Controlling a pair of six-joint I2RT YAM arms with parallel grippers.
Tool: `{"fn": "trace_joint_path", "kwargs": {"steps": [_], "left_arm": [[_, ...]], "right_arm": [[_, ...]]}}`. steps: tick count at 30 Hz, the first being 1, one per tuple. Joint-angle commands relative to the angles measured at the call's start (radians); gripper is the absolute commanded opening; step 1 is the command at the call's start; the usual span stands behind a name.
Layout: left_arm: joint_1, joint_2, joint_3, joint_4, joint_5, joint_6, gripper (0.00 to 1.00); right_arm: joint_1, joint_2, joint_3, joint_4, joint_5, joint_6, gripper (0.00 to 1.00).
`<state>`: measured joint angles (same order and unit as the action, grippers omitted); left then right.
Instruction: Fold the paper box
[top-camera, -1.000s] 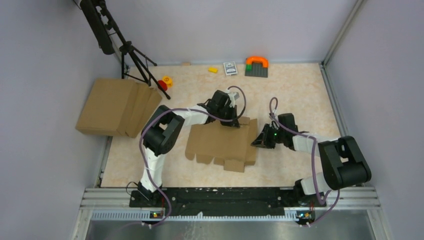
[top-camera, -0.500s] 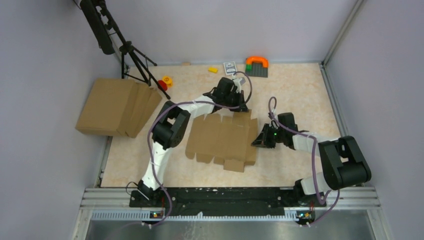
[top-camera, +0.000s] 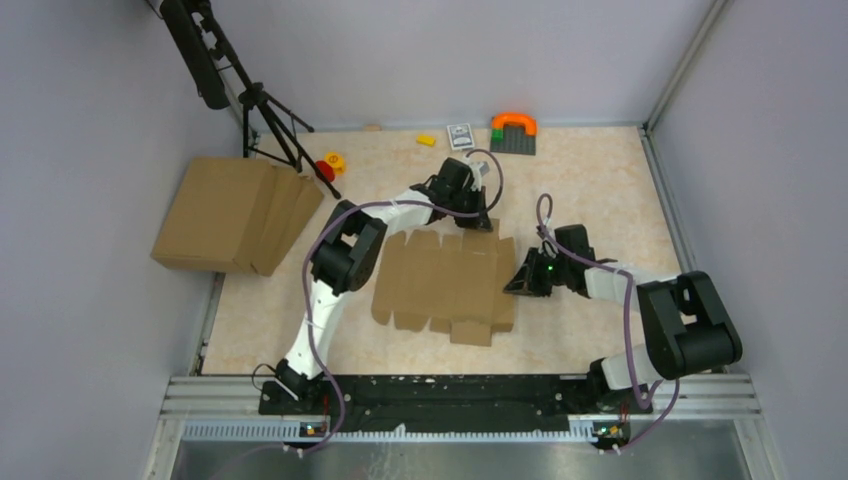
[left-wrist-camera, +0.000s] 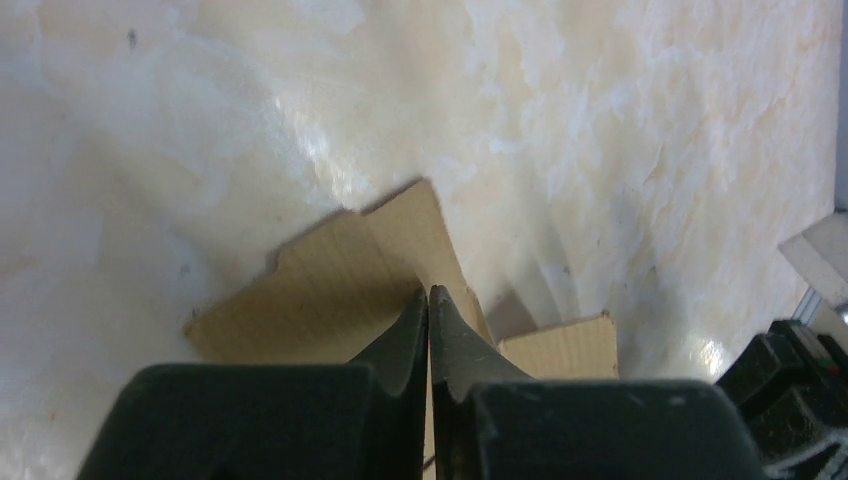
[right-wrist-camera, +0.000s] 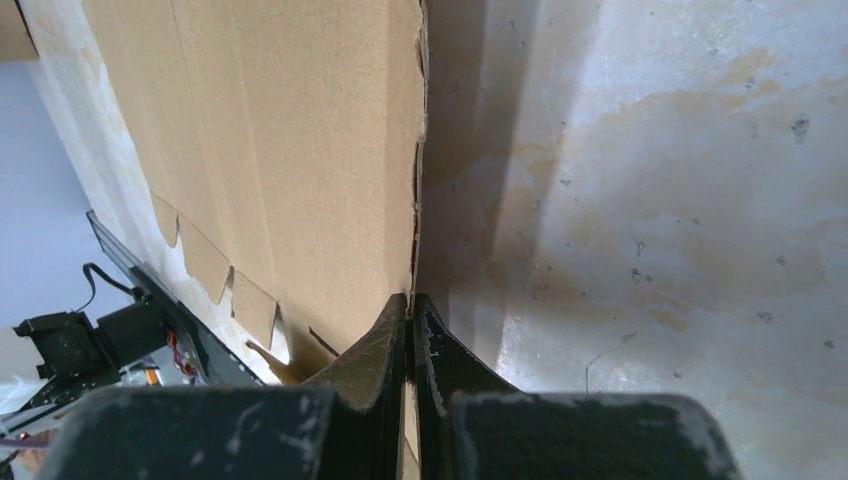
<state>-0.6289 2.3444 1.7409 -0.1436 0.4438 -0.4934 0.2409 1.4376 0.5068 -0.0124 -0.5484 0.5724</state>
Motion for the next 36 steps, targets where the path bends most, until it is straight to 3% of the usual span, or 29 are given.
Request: {"fn": "trace_joint_path", "kwargs": {"steps": [1, 9, 16, 24, 36], "left_arm": [[0.003, -0.184, -0.08, -0.048, -0.015, 0.073, 0.0], [-0.078, -0.461, -0.339, -0.085, 0.021, 0.093, 0.02], [-0.151, -0.494, -0.559, -0.095, 0.037, 0.076, 0.0], [-0.223, -0.559, -0.676, -0.112, 0.048, 0.058, 0.0], [-0.327, -0.705, -0.9, 0.069, 0.116, 0.006, 0.0]], "right_arm": [[-0.002, 0.019, 0.035, -0.02, 0.083, -0.008, 0.0], [-0.003, 0.03, 0.065, -0.017, 0.115, 0.0, 0.0], [-0.003, 0.037, 0.071, -0.015, 0.11, -0.004, 0.0], [-0.003, 0.033, 0.081, -0.014, 0.119, 0.009, 0.0], [-0.002, 0.045, 0.081, -0.003, 0.14, 0.021, 0.0]]}}
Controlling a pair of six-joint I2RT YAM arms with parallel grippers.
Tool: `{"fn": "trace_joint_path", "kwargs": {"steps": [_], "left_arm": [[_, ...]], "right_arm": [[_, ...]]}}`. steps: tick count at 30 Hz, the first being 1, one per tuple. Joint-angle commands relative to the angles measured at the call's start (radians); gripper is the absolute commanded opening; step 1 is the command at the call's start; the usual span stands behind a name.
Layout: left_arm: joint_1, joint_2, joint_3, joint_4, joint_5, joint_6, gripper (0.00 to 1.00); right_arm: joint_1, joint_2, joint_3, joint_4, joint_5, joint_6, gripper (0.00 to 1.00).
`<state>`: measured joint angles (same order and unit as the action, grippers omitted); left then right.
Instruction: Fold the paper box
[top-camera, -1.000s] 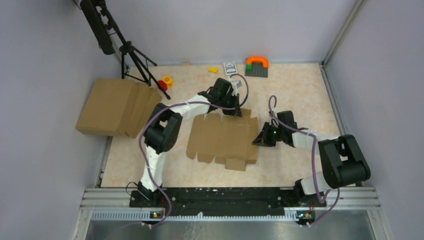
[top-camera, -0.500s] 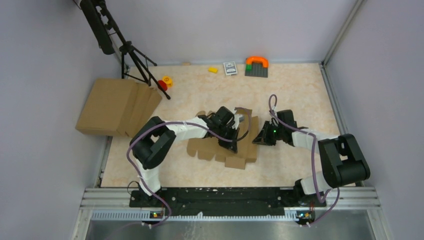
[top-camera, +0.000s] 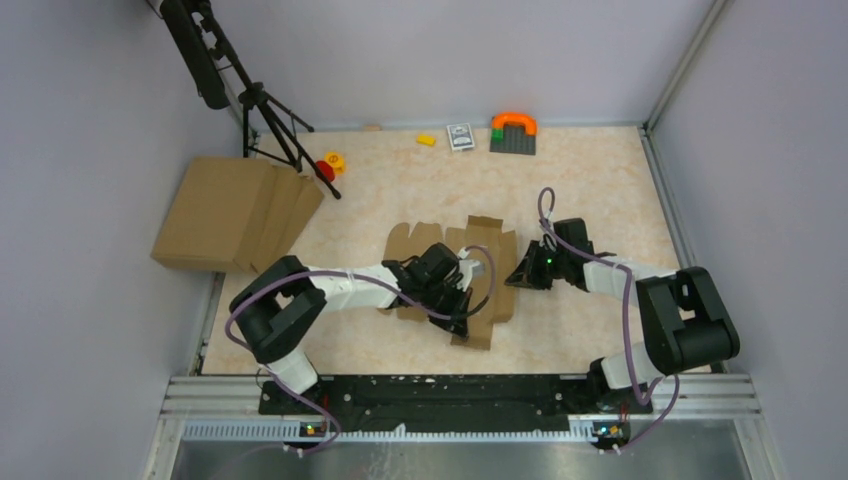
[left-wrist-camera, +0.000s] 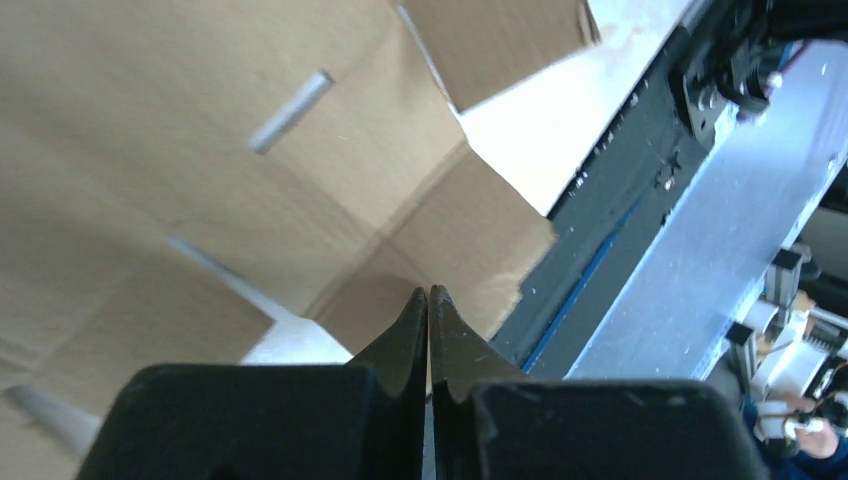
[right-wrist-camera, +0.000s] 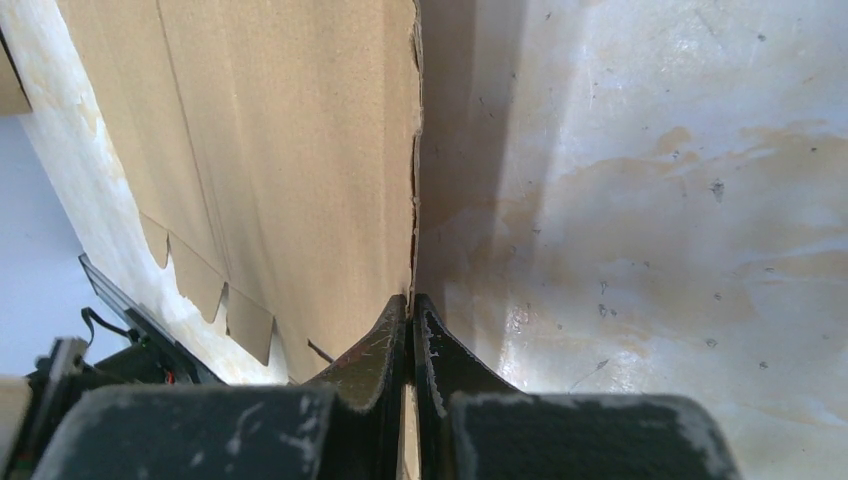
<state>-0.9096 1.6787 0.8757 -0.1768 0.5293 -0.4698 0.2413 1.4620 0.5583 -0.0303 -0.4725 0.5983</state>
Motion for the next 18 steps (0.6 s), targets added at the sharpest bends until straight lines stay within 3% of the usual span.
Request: {"fn": "trace_joint_path", "kwargs": {"steps": [1, 8, 12, 15, 18], "left_arm": [[-0.055, -0.035, -0.041, 0.12, 0.03, -0.023, 0.0], [-0.066, 0.072, -0.055, 0.114, -0.13, -0.074, 0.0], [-0.072, -0.039, -0.069, 0.118, -0.171, -0.07, 0.0], [-0.071, -0.165, -0.042, 0.027, -0.231, -0.04, 0.01], [-0.042, -0.241, 0.019, -0.101, -0.313, -0.022, 0.13]], "right_arm": [[-0.002, 0.021, 0.03, 0.013, 0.064, -0.004, 0.0], [-0.003, 0.018, 0.03, 0.01, 0.064, -0.008, 0.0], [-0.002, 0.017, 0.061, -0.045, 0.084, -0.046, 0.0], [-0.003, 0.003, 0.088, -0.093, 0.103, -0.083, 0.0], [-0.003, -0.012, 0.105, -0.124, 0.111, -0.103, 0.0]]}}
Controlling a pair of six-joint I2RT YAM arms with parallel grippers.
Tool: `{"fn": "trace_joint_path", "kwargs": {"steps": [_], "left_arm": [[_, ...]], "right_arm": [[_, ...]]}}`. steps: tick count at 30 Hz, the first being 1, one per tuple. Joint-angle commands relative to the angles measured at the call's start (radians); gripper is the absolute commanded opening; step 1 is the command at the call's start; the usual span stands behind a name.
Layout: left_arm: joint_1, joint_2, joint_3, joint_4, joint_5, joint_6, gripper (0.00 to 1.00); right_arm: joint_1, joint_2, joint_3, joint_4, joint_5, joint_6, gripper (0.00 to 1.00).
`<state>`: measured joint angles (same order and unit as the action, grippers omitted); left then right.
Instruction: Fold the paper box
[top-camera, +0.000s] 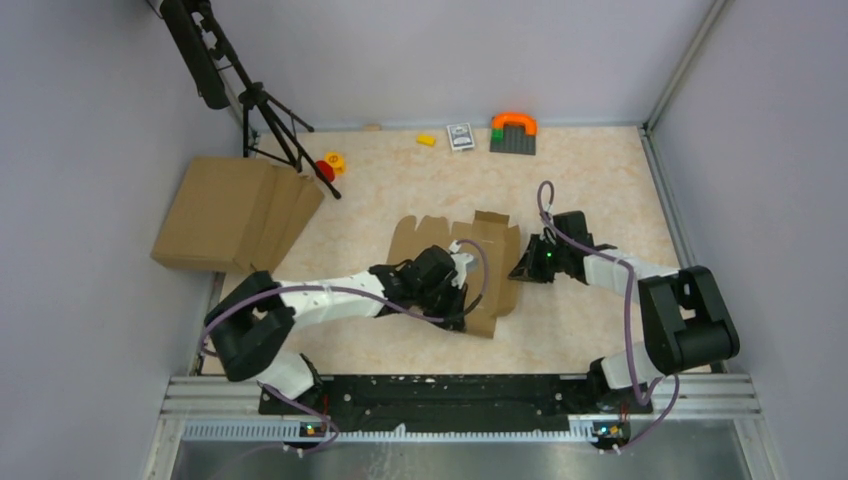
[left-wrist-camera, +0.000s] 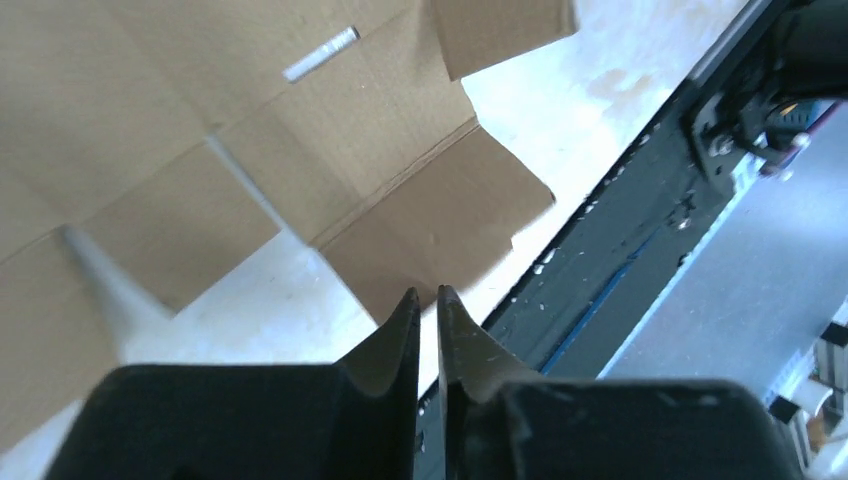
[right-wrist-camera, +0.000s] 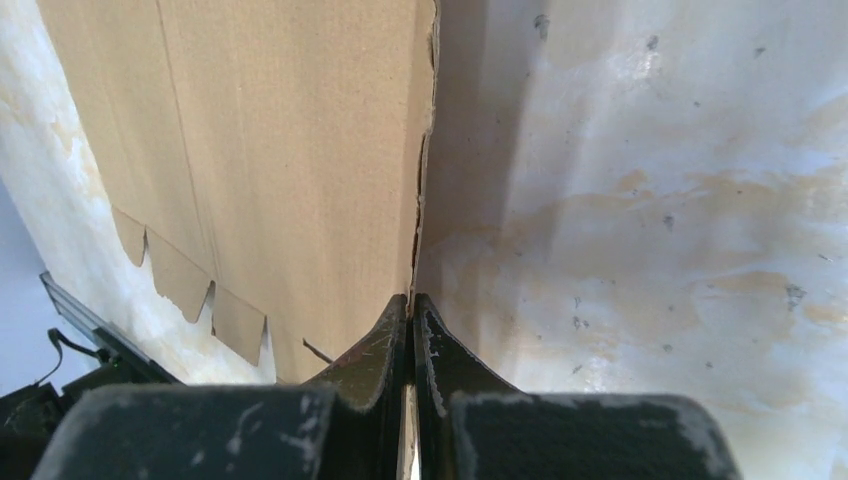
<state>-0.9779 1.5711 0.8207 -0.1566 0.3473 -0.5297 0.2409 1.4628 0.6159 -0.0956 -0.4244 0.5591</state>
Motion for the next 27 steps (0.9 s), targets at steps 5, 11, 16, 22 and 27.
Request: {"fn": "trace_joint_path", "kwargs": {"steps": [5, 11, 16, 22, 27], "left_arm": [[0.139, -0.187, 0.143, -0.191, -0.182, 0.129, 0.32], [0.286, -0.082, 0.233, -0.137, -0.194, 0.183, 0.41], [0.328, 0.123, 0.412, -0.097, -0.212, 0.236, 0.13], [0.405, 0.382, 0.692, -0.18, -0.104, 0.286, 0.0], [0.436, 0.559, 0.9, -0.284, -0.037, 0.299, 0.0]], "right_arm": [[-0.001, -0.02, 0.062, -0.097, 0.066, -0.098, 0.0], [0.006, -0.027, 0.065, -0.11, 0.056, -0.119, 0.0], [0.016, -0.025, 0.071, -0.12, 0.033, -0.155, 0.0], [0.03, -0.019, 0.088, -0.153, 0.033, -0.191, 0.0], [0.031, -0.032, 0.089, -0.156, 0.027, -0.196, 0.0]]}}
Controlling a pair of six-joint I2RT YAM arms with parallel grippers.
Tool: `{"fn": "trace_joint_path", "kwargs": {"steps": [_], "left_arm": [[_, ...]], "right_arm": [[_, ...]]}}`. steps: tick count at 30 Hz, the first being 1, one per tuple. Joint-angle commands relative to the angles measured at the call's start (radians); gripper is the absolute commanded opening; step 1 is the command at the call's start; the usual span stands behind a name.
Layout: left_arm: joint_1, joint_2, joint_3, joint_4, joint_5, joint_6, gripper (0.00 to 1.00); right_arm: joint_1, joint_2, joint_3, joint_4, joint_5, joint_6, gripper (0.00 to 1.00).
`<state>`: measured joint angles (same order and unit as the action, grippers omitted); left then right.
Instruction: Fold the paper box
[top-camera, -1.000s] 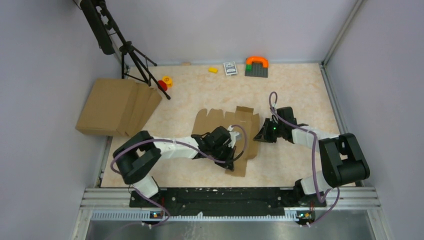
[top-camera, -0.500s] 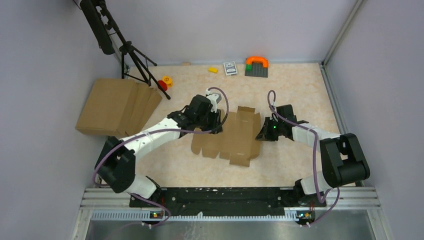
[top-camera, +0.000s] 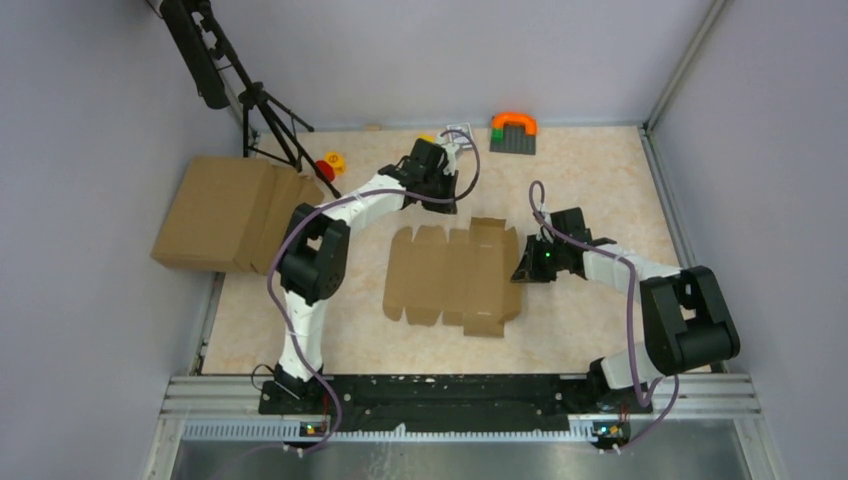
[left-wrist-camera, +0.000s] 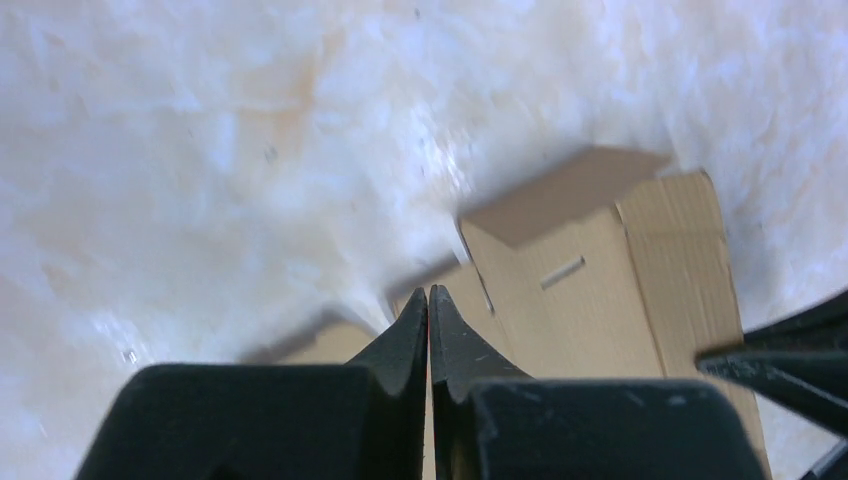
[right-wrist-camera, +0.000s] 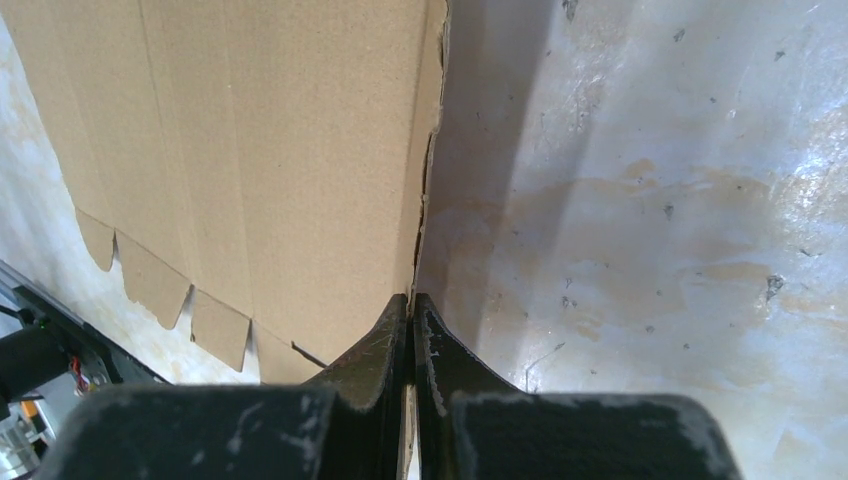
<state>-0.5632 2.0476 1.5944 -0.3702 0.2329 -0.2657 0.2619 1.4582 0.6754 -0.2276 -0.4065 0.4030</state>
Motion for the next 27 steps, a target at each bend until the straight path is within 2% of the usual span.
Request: {"fn": "trace_joint_path", "kwargs": {"steps": [1, 4, 7, 15, 18, 23, 27], "left_arm": [[0.025, 0.106, 0.148, -0.081, 0.102, 0.035, 0.0], [0.039, 0.183, 0.231, -0.128, 0.192, 0.024, 0.0], [0.041, 0.248, 0.328, -0.231, 0.217, 0.024, 0.0], [0.041, 0.324, 0.381, -0.363, 0.264, 0.0, 0.0], [0.04, 0.312, 0.365, -0.385, 0.305, -0.008, 0.0], [0.039, 0.202, 0.237, -0.257, 0.35, -0.045, 0.0], [0.04, 0.174, 0.216, -0.272, 0.398, -0.044, 0.0]], "right_arm": [[0.01, -0.029, 0.029, -0.024, 0.007, -0.041, 0.0], [0.011, -0.031, 0.03, -0.025, 0.008, -0.045, 0.0], [0.01, -0.031, 0.03, -0.021, 0.016, -0.04, 0.0], [0.011, -0.022, 0.029, 0.003, 0.025, -0.017, 0.0], [0.012, -0.02, 0.029, 0.006, 0.043, -0.005, 0.0], [0.012, -0.013, 0.029, 0.013, 0.066, 0.018, 0.0], [0.011, -0.012, 0.028, 0.014, 0.072, 0.028, 0.0]]}}
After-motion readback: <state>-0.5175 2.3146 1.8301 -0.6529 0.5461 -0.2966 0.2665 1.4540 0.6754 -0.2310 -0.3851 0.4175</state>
